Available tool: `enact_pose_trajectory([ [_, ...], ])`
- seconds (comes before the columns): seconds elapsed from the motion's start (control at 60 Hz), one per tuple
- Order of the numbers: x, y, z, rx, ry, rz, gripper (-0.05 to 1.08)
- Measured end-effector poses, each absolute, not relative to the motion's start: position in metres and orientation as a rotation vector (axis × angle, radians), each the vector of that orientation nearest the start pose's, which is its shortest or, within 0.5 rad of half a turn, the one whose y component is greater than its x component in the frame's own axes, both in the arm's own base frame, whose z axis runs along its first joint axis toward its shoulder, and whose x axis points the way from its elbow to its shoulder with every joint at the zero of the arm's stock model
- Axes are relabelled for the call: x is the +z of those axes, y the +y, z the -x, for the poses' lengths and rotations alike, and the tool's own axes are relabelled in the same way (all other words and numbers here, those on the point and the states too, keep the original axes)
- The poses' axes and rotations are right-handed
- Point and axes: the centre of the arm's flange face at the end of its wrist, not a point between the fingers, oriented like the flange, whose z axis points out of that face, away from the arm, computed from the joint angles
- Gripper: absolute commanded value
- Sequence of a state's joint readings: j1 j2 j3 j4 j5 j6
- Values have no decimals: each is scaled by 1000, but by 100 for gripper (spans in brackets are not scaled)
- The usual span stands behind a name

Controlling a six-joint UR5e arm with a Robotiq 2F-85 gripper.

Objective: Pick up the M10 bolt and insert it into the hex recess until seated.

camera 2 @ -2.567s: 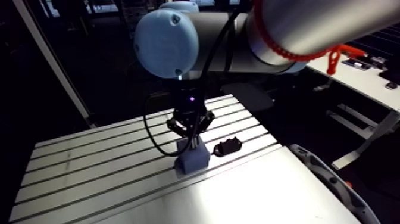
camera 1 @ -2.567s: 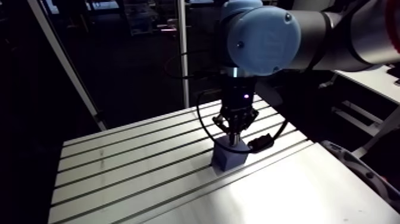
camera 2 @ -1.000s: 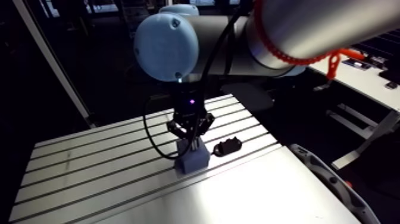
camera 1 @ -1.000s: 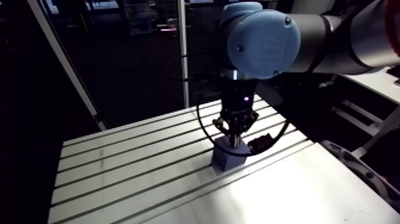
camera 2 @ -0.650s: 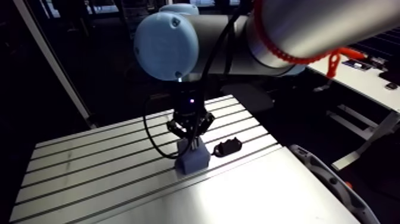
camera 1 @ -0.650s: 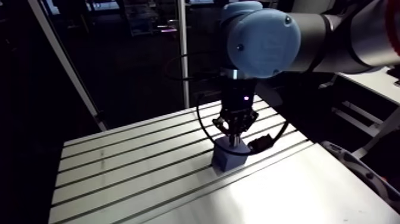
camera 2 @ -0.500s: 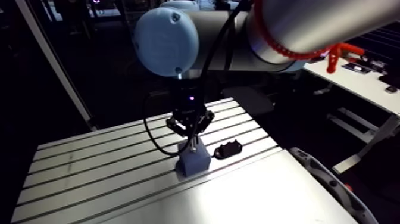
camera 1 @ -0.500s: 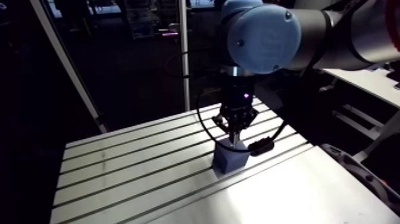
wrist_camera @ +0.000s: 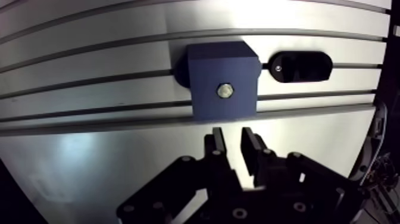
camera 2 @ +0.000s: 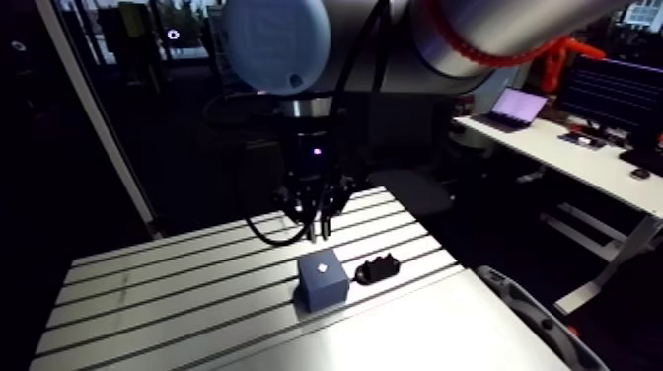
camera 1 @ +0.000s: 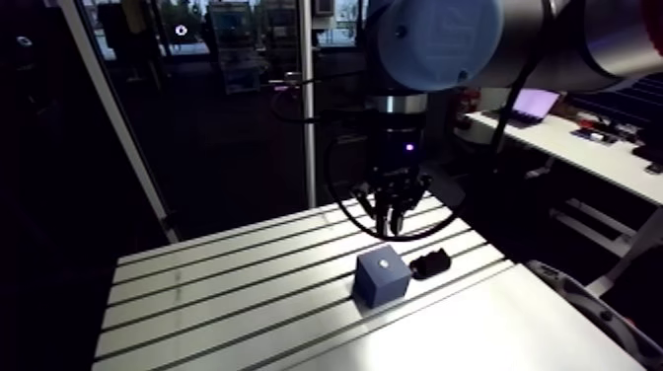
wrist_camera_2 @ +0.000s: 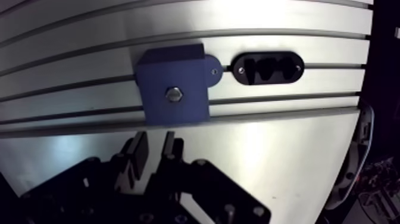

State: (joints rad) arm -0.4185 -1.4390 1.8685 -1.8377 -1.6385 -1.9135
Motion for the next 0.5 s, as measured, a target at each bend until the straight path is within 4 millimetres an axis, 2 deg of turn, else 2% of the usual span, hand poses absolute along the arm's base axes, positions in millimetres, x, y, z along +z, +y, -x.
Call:
enact_pose_trajectory([
  [0.317,339,67,502,39,3005,-58,0],
  [0.5,369,57,508,36,3009,-40,1],
])
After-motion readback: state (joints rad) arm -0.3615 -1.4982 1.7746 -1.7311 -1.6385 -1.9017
